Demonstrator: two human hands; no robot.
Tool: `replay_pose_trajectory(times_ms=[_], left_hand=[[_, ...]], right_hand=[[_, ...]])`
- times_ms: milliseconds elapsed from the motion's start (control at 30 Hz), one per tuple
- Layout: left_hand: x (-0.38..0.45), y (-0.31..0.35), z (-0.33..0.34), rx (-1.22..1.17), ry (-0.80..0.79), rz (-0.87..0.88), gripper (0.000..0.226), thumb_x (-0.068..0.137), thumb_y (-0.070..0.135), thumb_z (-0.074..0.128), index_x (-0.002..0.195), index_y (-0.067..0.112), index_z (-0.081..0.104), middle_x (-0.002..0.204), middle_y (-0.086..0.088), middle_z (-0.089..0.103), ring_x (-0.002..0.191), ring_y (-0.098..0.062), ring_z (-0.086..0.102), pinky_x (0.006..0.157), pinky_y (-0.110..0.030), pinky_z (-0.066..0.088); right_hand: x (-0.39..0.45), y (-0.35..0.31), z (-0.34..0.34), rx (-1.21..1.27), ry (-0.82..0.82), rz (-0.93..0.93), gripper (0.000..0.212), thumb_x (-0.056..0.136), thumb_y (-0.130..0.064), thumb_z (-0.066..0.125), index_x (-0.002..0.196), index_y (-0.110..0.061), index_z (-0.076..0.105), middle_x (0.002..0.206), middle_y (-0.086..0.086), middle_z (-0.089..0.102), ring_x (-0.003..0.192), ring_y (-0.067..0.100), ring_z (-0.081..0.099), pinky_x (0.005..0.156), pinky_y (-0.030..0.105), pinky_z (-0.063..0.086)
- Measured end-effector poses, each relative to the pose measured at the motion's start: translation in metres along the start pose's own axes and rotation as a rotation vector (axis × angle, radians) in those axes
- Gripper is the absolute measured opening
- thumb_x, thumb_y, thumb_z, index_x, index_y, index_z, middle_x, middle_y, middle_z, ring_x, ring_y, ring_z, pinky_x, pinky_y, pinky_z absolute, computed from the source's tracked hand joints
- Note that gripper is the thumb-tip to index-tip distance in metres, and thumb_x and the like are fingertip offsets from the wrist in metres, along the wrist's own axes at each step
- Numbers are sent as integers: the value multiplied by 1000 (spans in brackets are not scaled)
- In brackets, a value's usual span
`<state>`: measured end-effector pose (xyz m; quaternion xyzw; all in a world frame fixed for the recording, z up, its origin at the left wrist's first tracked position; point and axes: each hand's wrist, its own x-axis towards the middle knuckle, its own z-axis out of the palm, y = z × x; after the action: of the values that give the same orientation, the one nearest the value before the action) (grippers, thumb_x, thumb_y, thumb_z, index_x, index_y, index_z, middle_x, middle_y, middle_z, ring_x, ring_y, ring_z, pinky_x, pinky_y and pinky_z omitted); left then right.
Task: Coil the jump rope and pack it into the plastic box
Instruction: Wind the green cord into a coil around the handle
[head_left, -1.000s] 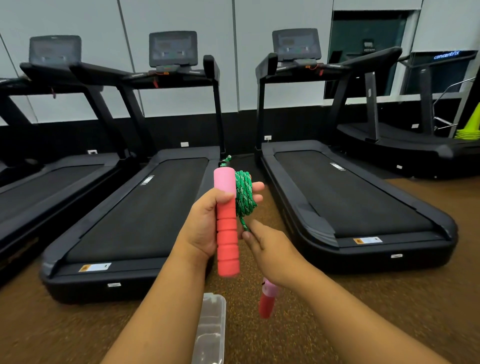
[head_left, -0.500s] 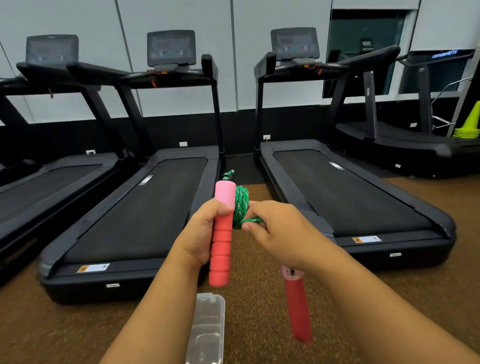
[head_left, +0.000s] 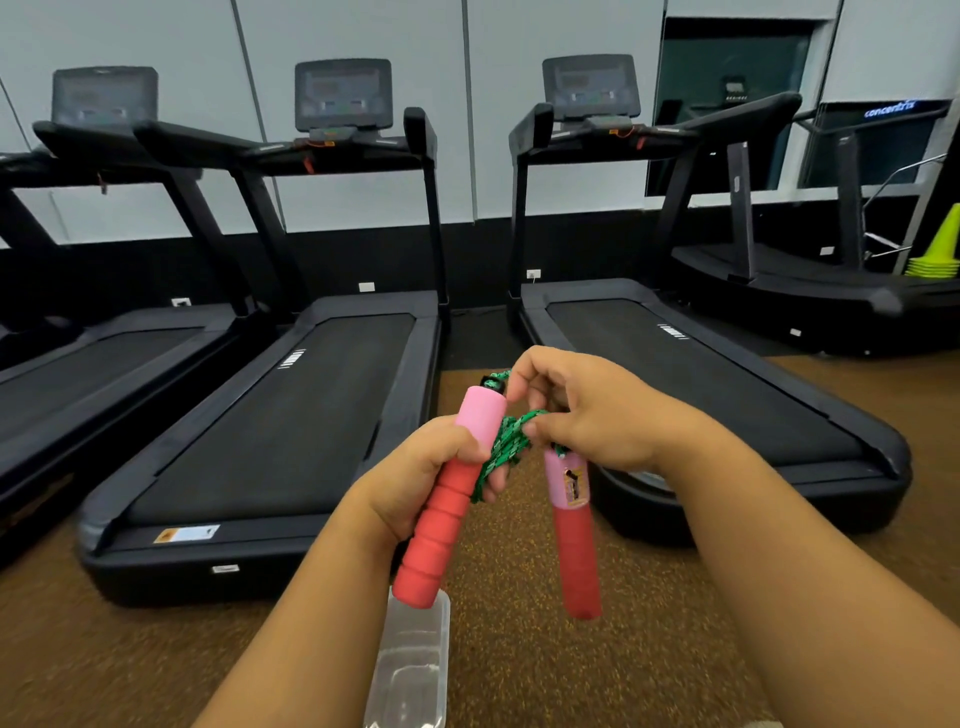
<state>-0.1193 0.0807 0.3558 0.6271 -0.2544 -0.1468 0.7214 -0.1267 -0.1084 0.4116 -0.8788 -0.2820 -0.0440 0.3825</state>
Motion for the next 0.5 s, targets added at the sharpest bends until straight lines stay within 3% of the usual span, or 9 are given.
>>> replay_pose_trajectory(times_ms=[167,267,333,500], left_hand=[[-5,4,-4,-131,-145,-102,50,61,21,57,101,-9,55,63,-7,63,51,-14,52,53,-25,44],[-8,9,-10,-208,-252,-117,48,58,25,71,94,-7,64,60,-9,59,51,-17,53,54,-26,45],[-9,9,-10,-290,-302,-112,46,60,26,72,92,-6,65,61,-9,58,52,-19,54,56,-26,46],[-12,6,2,-466,-305,-53,31,63,21,71,88,2,66,61,-9,59,55,-21,57,59,-28,48]], right_hand=[[-1,7,7,69,42,3,20,87,-7,64,91,-24,56,87,6,65,72,14,62,69,36,56],[-7,14,16,129,32,62,3,93,-15,58,95,-17,57,71,-5,64,61,4,59,58,22,49],[-10,16,26,337,17,94,3,96,-11,52,95,-13,55,71,-2,61,60,8,55,54,18,43],[-14,22,42,934,60,138,12,94,-5,51,89,-13,57,84,8,58,70,15,54,65,29,45]])
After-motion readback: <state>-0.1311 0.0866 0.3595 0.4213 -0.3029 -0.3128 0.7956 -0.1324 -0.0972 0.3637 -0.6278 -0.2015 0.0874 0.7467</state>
